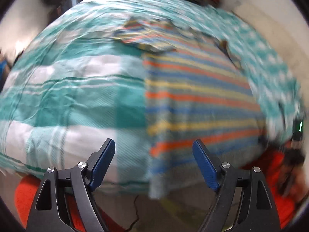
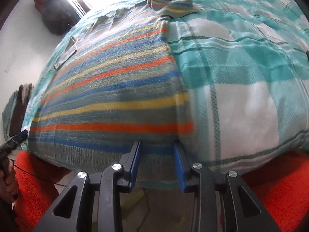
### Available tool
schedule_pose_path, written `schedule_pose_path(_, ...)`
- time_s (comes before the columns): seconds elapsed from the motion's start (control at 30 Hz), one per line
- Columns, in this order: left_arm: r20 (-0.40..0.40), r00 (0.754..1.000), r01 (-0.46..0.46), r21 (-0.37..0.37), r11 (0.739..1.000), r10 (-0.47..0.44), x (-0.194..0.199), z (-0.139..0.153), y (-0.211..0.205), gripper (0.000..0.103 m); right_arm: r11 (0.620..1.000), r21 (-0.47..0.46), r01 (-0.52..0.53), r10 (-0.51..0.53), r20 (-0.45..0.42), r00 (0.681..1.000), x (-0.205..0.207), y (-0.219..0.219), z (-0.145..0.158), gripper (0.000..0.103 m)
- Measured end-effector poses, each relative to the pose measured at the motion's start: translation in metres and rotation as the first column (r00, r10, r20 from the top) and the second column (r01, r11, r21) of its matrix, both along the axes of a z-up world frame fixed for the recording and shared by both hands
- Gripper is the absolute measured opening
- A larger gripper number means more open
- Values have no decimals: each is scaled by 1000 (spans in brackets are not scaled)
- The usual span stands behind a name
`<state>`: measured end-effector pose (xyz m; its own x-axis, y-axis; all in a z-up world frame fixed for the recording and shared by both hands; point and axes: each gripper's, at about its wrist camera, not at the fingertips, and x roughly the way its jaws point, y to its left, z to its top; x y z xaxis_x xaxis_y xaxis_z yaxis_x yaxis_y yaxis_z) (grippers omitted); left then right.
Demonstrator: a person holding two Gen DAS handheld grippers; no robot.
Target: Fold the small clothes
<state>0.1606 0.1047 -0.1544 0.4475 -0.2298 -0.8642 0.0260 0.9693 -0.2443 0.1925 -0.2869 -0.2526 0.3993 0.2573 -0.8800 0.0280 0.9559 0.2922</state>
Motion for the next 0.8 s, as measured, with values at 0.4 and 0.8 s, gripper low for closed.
schedule_pose_path(0.4, -117, 993, 27, 56, 998, -20, 57, -38, -25, 3, 1000, -29, -11, 12, 29, 1000, -9, 3, -1, 34)
schedule_pose_path(0.8, -61, 983, -148, 283, 948, 172, 26, -25, -8, 19, 999, -49, -15, 16, 21, 1000, -10, 3, -1, 35)
